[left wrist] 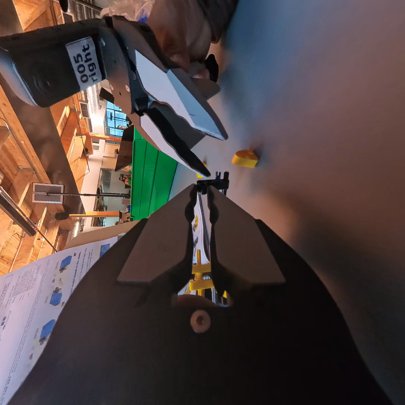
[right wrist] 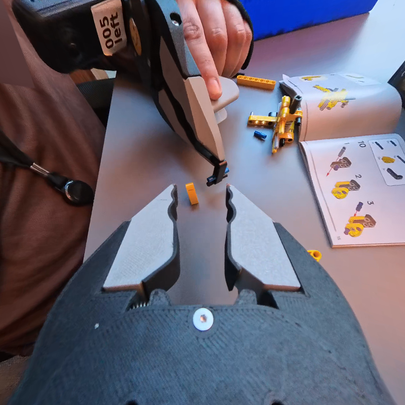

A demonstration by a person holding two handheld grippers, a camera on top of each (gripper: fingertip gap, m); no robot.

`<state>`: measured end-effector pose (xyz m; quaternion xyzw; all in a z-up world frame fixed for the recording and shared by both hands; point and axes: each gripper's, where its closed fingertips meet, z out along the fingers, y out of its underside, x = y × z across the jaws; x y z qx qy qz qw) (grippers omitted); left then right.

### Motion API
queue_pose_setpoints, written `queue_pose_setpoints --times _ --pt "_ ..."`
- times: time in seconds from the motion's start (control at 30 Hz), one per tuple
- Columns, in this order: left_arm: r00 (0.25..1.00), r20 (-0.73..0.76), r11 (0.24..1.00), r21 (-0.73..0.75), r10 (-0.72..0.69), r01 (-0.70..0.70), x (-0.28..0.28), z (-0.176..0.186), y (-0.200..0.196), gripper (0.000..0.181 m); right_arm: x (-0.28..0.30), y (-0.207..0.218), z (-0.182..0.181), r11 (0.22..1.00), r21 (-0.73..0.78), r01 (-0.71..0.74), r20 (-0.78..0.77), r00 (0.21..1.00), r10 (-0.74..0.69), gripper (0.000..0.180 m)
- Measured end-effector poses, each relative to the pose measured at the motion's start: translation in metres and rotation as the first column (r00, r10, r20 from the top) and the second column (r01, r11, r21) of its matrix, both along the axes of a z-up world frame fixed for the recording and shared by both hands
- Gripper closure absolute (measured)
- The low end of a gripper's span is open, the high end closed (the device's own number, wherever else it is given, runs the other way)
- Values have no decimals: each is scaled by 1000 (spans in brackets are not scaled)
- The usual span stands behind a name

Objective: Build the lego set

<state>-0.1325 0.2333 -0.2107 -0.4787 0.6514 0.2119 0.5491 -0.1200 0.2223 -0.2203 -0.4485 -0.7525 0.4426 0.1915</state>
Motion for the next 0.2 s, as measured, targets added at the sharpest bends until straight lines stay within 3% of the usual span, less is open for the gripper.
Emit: queue_pose_setpoints --times 0.03,0.2 --pt "1000 -5 1000 6 -1 1 1 0 0 176 0 -1 -1 1000 2 -2 5 1000 2 138" --pt "1000 -19 999 54 4 -3 1 7 1 176 -3 2 9 997 -77 -3 -16 1000 2 138"
